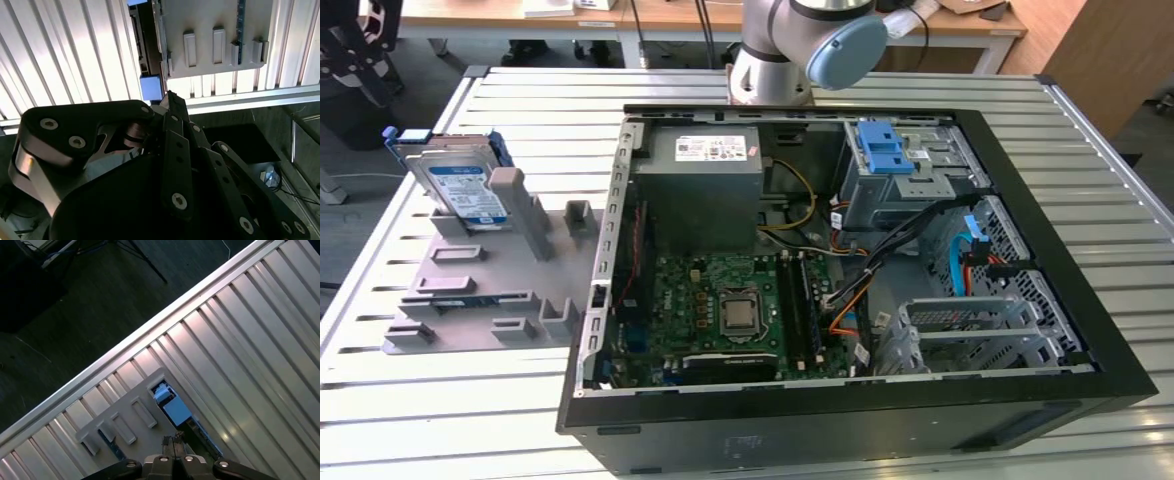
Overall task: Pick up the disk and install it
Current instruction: 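Pick up the disk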
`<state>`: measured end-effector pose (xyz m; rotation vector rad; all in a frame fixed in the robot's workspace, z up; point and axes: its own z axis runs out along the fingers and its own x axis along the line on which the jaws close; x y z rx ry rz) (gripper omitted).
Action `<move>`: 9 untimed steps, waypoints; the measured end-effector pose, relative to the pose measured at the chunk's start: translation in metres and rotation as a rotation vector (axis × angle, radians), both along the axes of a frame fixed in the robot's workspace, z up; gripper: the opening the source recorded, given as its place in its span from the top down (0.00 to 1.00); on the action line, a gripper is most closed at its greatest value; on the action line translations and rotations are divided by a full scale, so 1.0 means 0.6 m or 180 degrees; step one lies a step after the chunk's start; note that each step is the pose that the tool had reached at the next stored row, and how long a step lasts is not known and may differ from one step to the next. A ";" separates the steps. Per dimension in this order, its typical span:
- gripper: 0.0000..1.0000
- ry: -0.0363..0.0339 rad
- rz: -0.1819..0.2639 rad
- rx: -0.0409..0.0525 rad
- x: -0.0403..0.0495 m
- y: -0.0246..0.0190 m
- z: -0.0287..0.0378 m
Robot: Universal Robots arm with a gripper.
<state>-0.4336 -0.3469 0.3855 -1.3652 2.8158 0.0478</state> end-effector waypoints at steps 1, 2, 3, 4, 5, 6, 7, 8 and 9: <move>0.89 -0.0001 0.0033 0.0000 0.000 0.0000 0.000; 0.89 -0.0002 0.0065 0.0000 0.000 0.0000 0.000; 0.89 -0.0002 0.0097 0.0000 0.000 0.0000 0.000; 0.89 -0.0003 0.0128 0.0000 0.000 0.0000 0.000; 0.89 -0.0003 0.0160 0.0000 0.000 0.0000 0.000; 0.89 -0.0004 0.0192 0.0000 0.000 0.0000 0.000; 0.89 -0.0004 0.0227 0.0000 0.000 0.0000 0.000; 0.89 -0.0004 0.0258 0.0000 0.000 0.0000 0.000; 0.89 -0.0004 0.0289 0.0000 0.000 0.0000 0.000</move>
